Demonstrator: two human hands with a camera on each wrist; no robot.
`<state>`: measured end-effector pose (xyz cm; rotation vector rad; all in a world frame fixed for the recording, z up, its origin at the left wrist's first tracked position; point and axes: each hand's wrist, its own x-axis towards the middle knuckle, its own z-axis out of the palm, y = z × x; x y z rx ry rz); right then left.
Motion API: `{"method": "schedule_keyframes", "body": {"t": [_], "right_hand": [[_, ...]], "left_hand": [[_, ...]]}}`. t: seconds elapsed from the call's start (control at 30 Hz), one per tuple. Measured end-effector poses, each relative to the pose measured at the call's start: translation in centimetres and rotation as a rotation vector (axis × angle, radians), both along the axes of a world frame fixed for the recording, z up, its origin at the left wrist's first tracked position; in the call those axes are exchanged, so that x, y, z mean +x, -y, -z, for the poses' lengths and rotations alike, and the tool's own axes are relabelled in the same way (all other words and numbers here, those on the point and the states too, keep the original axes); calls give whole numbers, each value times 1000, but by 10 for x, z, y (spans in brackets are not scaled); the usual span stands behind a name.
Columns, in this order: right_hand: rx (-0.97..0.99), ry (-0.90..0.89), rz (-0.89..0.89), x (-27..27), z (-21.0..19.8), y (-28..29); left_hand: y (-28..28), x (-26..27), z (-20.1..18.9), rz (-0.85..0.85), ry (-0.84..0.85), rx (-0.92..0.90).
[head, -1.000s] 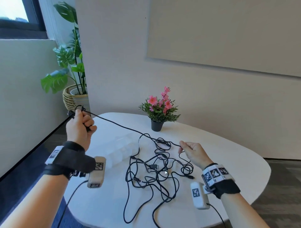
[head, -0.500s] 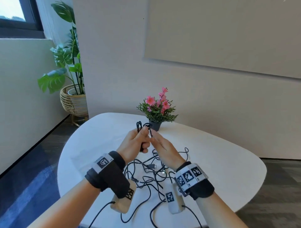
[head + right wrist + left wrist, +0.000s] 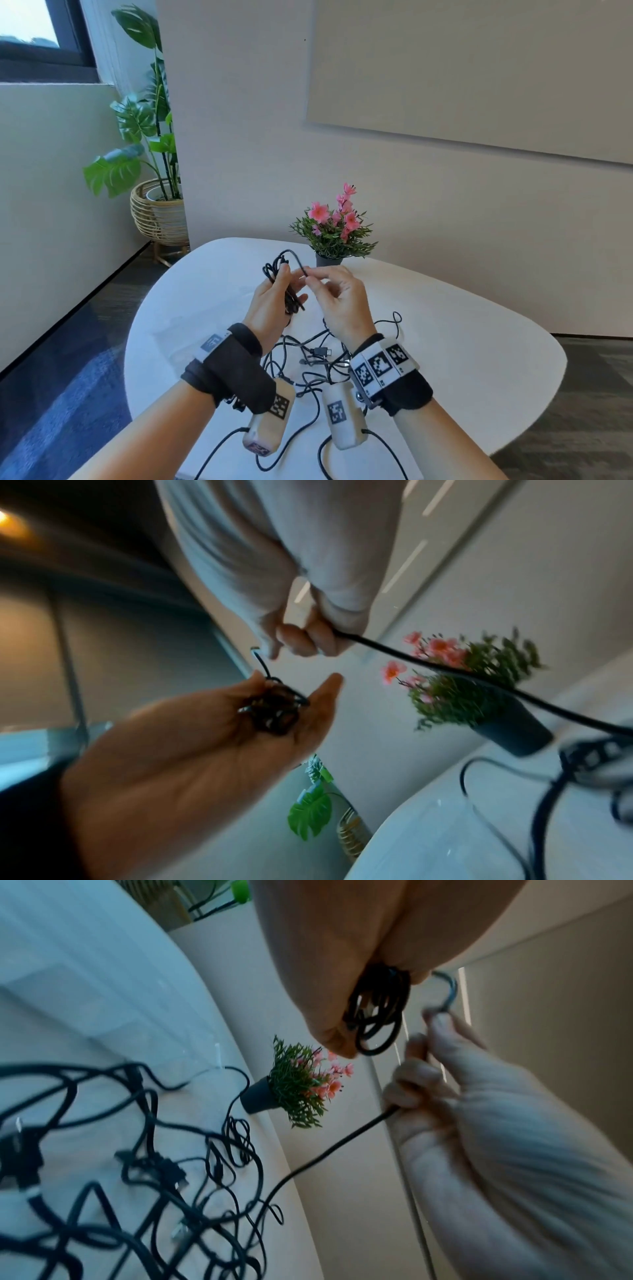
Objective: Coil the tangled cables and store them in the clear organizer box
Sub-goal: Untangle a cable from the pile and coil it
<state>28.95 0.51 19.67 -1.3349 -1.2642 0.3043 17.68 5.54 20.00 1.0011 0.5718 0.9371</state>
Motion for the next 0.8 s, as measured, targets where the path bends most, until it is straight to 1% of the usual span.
{"method": "schedule_keyframes", "body": {"t": [0.07, 0.1, 0.17, 0.23, 0.27, 0.37, 0.43, 0.47, 0.53, 0.6, 0.63, 0.73, 0.8], "right_hand": [[-45, 138, 38, -4, 3, -4], [-56, 173, 51, -5, 5, -5], [-70, 145, 77, -5, 7, -6], [-77, 49, 104, -5, 7, -4], [-85, 3, 103, -5, 6, -4], [-163, -85, 8, -7, 4, 2], [-283, -96, -122, -5, 5, 9], [-360, -80, -184, 0, 5, 13], [-454, -1, -259, 17, 6, 23], [-458, 83, -256, 34, 2, 30], [-439, 121, -244, 40, -2, 33], [-376, 252, -206, 44, -18, 33], [-333, 343, -193, 45, -25, 29]], "left_hand": [[2, 2, 1, 17, 89, -52], [2, 3, 1, 13, 108, -56], [1, 3, 1, -9, 69, 0], [1, 2, 1, -33, 29, 58], [0, 2, 0, -51, 36, 55], [-3, 3, -9, -99, 185, -74], [-12, -1, -15, -164, 230, -130], [-18, -5, -18, -195, 225, -137], [-33, -19, -22, -232, 128, -82], [-42, -30, -22, -210, -65, 49], [-42, -32, -21, -161, -181, 113], [-33, -27, -11, 57, -524, 278], [-26, -23, -4, 153, -699, 406]]}}
